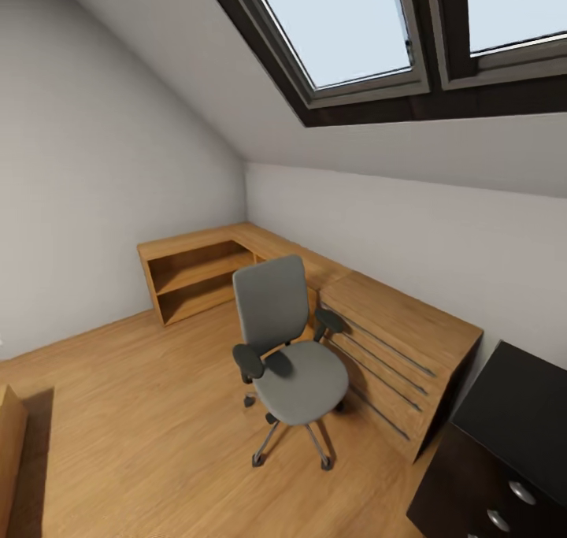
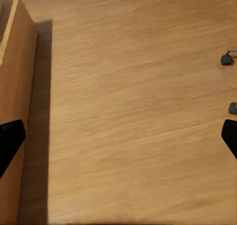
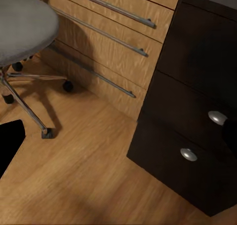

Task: In the bedroom, organize the workspace by keeping the computer under the desk, ensuring the monitor is on the desk, placing the keyboard on the desk next to the monitor, placing the mouse on the desk next to the keyboard, moving the folder from the swivel chair onto the desk next to the mouse, stacking the notebook on top of the folder with the pen on top of the notebook, and positioning the swivel chair next to the desk.

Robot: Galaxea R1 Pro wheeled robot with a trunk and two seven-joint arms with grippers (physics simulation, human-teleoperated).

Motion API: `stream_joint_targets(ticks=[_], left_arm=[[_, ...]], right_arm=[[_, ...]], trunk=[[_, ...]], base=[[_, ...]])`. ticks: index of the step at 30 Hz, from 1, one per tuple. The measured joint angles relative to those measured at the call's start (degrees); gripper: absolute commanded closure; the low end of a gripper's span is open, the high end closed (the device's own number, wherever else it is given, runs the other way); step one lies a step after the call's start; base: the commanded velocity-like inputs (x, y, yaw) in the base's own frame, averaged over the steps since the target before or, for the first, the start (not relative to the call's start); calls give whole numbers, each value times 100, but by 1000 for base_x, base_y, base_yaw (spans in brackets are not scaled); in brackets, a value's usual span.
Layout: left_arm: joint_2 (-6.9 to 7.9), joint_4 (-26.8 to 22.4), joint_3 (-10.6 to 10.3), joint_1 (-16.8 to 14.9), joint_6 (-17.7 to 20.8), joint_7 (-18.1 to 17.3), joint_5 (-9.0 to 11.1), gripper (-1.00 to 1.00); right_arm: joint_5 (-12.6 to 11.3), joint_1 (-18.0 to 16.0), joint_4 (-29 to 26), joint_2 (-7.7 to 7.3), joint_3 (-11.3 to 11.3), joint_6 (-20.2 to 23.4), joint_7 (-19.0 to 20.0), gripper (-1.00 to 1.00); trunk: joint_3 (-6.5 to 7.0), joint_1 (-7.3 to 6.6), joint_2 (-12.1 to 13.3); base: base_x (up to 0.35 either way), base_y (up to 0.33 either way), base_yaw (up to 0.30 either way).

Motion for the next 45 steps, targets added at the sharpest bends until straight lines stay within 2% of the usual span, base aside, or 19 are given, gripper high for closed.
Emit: stream_joint_targets(ticks=[28, 45], left_arm=[[18, 8, -2, 0, 0, 14, 3, -100], [14, 8, -12, 0, 0, -9, 2, -100]], right_arm=[[6, 1, 8, 65, 29, 1, 39, -100], [3, 0, 8, 76, 27, 1, 43, -100]], trunk=[[0, 0, 0], [0, 0, 0]], base=[[0, 0, 266], [0, 136, 268]])
